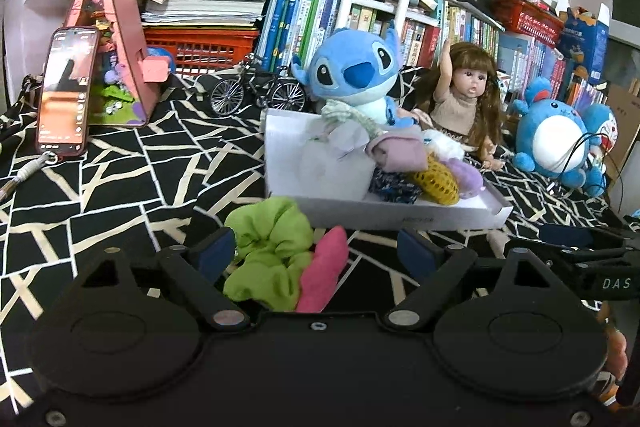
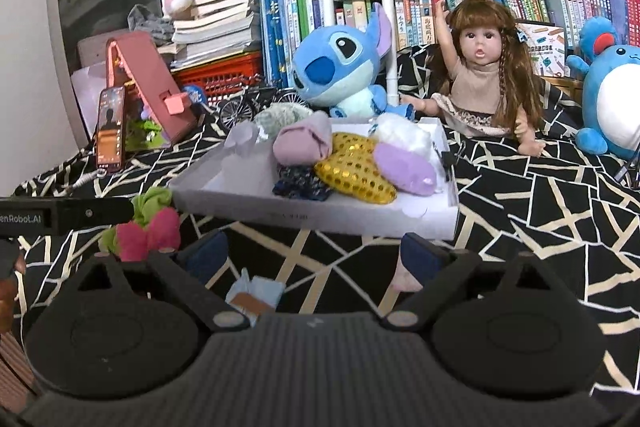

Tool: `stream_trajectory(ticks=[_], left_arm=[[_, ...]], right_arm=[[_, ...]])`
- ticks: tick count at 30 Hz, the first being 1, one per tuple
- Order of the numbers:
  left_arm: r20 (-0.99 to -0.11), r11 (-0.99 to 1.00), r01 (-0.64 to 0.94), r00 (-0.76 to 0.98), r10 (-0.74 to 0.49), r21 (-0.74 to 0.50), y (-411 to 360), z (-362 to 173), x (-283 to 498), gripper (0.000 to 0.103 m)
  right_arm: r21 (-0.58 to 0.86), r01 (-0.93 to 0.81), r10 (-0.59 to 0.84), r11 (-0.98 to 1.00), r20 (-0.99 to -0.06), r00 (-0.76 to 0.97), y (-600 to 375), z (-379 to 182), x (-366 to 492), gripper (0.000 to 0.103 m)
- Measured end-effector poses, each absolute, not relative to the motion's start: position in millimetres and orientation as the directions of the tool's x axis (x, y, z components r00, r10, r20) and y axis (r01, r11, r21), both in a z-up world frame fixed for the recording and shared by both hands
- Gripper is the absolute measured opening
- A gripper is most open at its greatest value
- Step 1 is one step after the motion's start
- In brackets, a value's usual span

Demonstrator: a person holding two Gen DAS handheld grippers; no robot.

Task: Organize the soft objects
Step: 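Move both tools back over the remaining scrunchies and blue packet, then grasp the light blue packet with the right tool while the left tool approaches the scrunchies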

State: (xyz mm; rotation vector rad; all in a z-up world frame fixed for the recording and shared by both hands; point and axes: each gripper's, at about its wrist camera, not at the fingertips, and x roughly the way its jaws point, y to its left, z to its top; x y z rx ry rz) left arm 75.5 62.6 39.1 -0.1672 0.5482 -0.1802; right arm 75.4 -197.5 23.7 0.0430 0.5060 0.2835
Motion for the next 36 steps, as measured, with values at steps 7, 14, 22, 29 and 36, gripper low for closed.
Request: stream_trajectory(ticks=[7,14,22,29,36], left_arm=[[-0.511,0.977,0.102,0.84,-0.185,-0.186,67.9,29.6,63.9,0.088],[-0.525,0.982,0.097,0.834,-0.169,-0.161,69.3,21.5,56.8,0.088],[-0.54,0.976,0.078,0.822,-0.178,-0.202,72.0,17.0,60.8,0.077],[-0.533,0.973,0.12,0.821,-0.208,-0.195,65.6,19.4,56.4,0.039],[-0.469,0.97,0.166,0.852,-0.231,-0.177,57.2,32.1,47.7,0.032]], right_arm=[[0.093,-0.276,0.286,0.957,-0.486,0.826,-189.0,15.5,67.1,0.098],[0.072,-0.311,0.302,0.948,-0.512,0.804,-179.0,6.4,60.1,0.098],[0.045,-0.344,0.314,0.938,-0.531,0.787,-167.3,-1.3,54.5,0.097],[0.031,-0.395,0.346,0.918,-0.547,0.762,-156.9,-5.6,51.4,0.089],[0.019,-0.427,0.366,0.904,-0.547,0.753,-148.5,-5.7,48.3,0.081]])
